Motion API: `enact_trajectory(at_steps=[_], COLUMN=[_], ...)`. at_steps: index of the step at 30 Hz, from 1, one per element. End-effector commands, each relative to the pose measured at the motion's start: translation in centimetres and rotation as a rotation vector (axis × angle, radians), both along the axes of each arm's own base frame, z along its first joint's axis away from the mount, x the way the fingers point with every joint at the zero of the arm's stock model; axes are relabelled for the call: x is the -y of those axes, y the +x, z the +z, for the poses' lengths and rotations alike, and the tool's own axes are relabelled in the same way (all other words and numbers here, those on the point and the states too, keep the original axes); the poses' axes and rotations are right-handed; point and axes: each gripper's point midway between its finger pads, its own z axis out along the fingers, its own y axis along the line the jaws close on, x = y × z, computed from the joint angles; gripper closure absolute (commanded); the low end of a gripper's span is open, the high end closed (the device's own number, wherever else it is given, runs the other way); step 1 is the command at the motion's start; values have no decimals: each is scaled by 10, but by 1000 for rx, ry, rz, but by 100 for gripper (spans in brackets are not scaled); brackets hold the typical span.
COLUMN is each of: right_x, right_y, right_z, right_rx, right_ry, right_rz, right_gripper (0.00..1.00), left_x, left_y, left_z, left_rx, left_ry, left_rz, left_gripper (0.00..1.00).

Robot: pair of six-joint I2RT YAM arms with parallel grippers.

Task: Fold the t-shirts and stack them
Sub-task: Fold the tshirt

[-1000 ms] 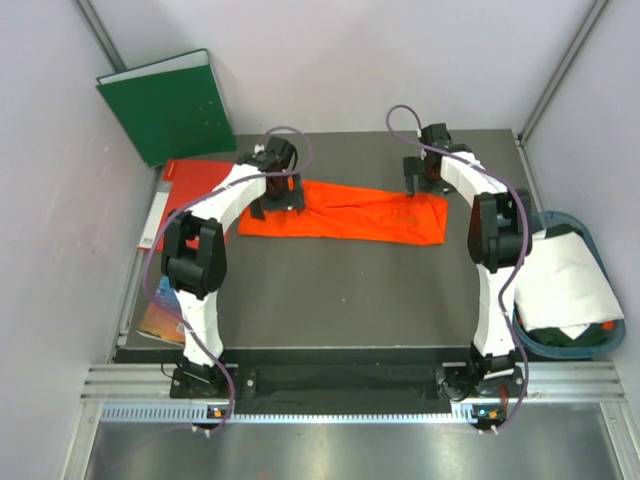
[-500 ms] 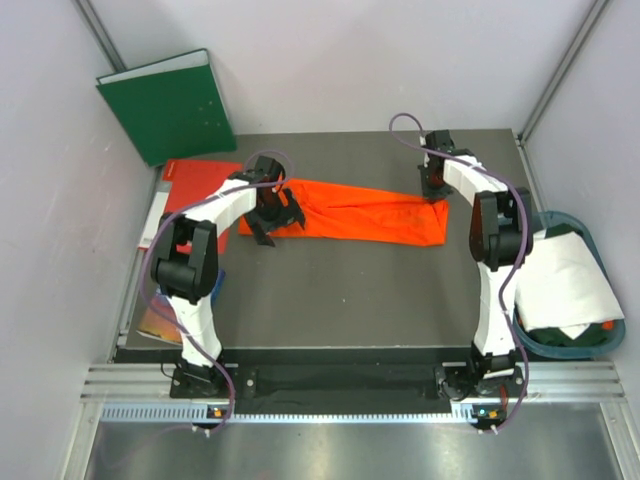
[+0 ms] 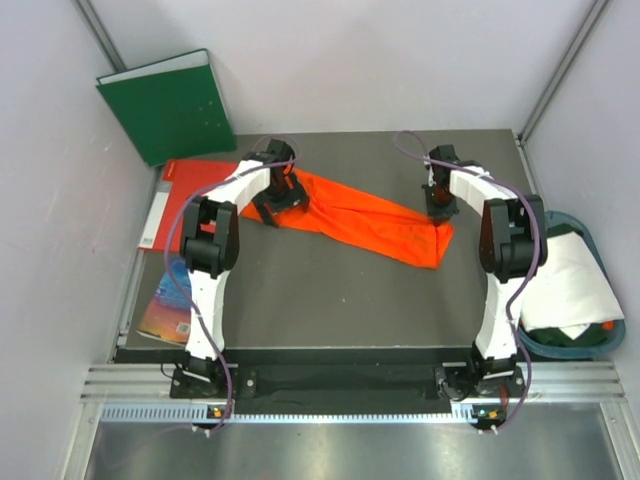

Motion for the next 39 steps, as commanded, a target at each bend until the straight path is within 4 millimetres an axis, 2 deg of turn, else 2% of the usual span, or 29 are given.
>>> enact_trajectory(at_steps=[1,3,4,5,6,7,8,9,10,11,13,14,18,19,20,21,22,23,24,25,26,27,28,30,32,33,37,38,39], right_x=[-14,-22,-29,-35,-42,-47,-52,-60,-66,-73,-91,-98,-115,-114,-108,-104,-95,-95,-89,-84,-83,-82,-82,-83,-88,-88,-90,-85,-82], right_y=[-56,-73,-83,-89,-102,-112,-119,-132,-140,-150,-171,-180,-195,-195,-189,-183,-175,-169,-160,-154,-149,-142,-137,-131,-122,-119,-106,-98,-94], right_z=[13,19,20,28,26,28,33,32,33,37,38,42,50,55,56,61,65,71,75,78,81,83,83,82,75,72,54,52,50], right_rx=[-132,-149,-175,-167,-193,-213,-211,-239,-248,-261,-294,-311,-310,-295,-271,-244,-207,-181,-150,-127,-108,-84,-70,-48,-27,-25,-22,-2,6], right_ry=[70,86,109,127,130,133,139,136,140,158,177,193,208,209,171,149,96,90,65,46,44,47,50,63,86,92,127,133,137], right_rz=[15,34,45,61,81,95,110,134,149,169,219,239,270,270,255,247,239,234,220,209,204,199,195,191,193,191,177,158,144], right_gripper=[100,100,100,100,100,100,100,100,100,100,100,100,98,85,78,71,56,47,39,29,26,24,24,24,25,25,25,26,26], left_x=[-11,-4,4,11,16,27,37,45,49,63,77,90,96,92,89,88,80,75,73,67,65,69,68,79,90,106,149,159,172], left_y=[28,46,51,67,75,77,96,103,107,122,131,136,126,113,104,103,76,66,56,30,18,3,-20,-47,-76,-90,-141,-147,-163], left_z=[-18,-13,-24,-16,-16,-29,-14,-15,-28,-15,-21,-14,-2,9,14,59,35,42,74,55,58,79,64,78,71,77,69,69,65], left_rx=[17,54,47,93,111,87,152,164,156,213,240,263,262,259,258,355,279,283,331,259,245,266,205,191,132,132,22,19,-9], left_ry=[78,58,31,5,-14,-61,-103,-138,-157,-226,-308,-389,-434,-417,-407,-412,-393,-387,-396,-389,-399,-427,-431,-476,-521,-539,-622,-640,-648], left_rz=[-10,-21,-40,-47,-50,-67,-74,-83,-83,-98,-108,-133,-196,-224,-232,-251,-240,-234,-239,-213,-209,-225,-211,-238,-239,-276,-301,-309,-331], left_gripper=[1,1,1,1,1,1,1,1,1,1,1,1,1,1,1,1,1,1,1,1,1,1,1,1,3,5,14,19,20])
